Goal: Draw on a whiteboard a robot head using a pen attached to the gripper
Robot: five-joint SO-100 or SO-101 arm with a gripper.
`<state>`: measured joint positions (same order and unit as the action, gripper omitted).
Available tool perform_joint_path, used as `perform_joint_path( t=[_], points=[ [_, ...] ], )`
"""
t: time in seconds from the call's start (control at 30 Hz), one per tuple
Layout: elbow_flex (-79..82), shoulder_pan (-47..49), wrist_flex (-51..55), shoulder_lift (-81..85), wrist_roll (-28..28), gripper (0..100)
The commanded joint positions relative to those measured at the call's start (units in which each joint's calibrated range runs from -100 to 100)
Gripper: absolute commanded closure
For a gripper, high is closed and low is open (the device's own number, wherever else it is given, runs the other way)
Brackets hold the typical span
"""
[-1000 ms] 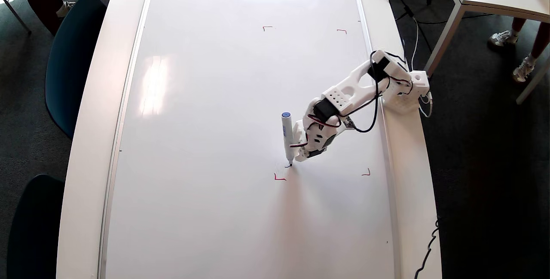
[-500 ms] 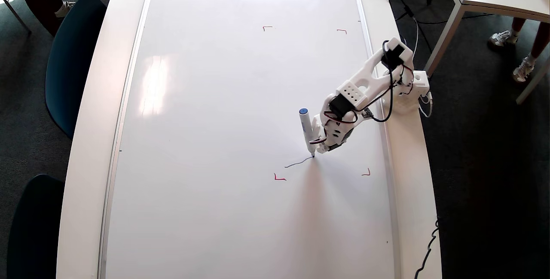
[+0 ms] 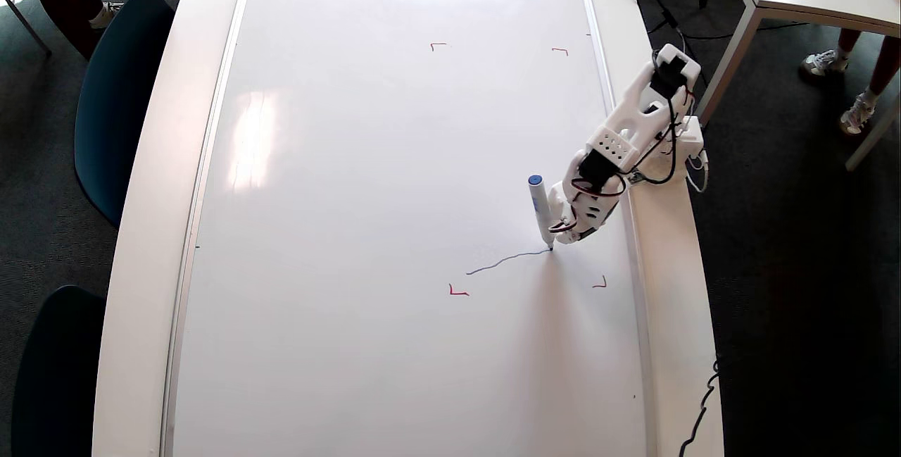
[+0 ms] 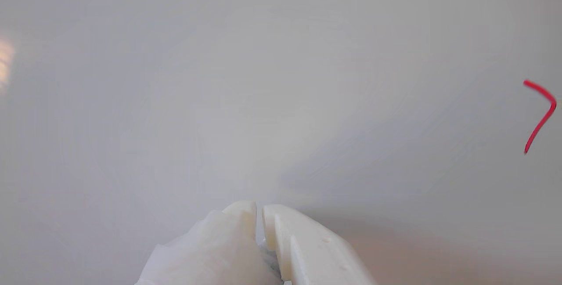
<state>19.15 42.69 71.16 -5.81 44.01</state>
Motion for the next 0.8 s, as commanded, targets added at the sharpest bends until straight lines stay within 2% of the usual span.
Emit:
perform_joint_path(
  t=[0.0, 0.43, 0.77],
  points=[
    [4.83, 0.9, -0.09, 6.7, -0.46, 99],
    [16.82, 3.26, -0.18, 15.46, -2.7, 99],
    [21.45, -0.14, -0.18, 18.41, -2.32, 99]
  ],
)
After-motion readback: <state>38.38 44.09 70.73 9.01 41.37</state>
